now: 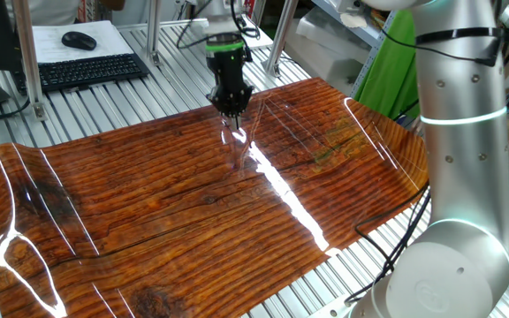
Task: Unfold the leg of the glasses (with one hand)
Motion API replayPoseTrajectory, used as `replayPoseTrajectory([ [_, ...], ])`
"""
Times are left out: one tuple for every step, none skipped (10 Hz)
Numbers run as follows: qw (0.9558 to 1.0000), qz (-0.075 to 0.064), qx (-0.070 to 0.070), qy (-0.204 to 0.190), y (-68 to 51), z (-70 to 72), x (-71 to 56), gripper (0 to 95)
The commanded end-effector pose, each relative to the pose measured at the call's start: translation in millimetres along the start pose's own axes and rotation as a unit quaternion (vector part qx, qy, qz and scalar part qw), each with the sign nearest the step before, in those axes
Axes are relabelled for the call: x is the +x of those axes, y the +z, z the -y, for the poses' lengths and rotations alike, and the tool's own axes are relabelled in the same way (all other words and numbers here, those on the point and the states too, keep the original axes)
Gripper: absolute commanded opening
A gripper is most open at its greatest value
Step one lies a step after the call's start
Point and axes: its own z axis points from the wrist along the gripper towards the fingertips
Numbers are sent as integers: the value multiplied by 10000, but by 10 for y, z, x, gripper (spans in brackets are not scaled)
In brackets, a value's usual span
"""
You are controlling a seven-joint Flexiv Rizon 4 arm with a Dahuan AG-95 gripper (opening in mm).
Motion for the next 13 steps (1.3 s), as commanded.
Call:
replayPoseTrajectory([
  [10000, -39, -4, 5, -14, -9, -25, 190],
  [10000, -37, -4, 21, -14, -11, -24, 190],
  [10000, -38, -3, 23, -13, -11, -24, 190],
  [10000, -38, -10, 28, -12, -12, -24, 190],
  [10000, -26, -9, 41, -12, -12, -23, 190],
  [10000, 59, 0, 41, -11, -13, -24, 190],
  [9999, 120, 13, 39, -3, -19, -35, 190],
  [9999, 168, 22, 13, 6, -25, -46, 190],
  [9997, 235, 18, -3, 30, -43, -76, 190],
  [9996, 265, 24, -16, 49, -59, -105, 190],
  [9993, 359, 33, -35, 112, -106, -203, 190],
  [9990, 450, 38, -50, 162, -138, -273, 190],
  [9986, 527, 46, -86, 202, -158, -325, 190],
])
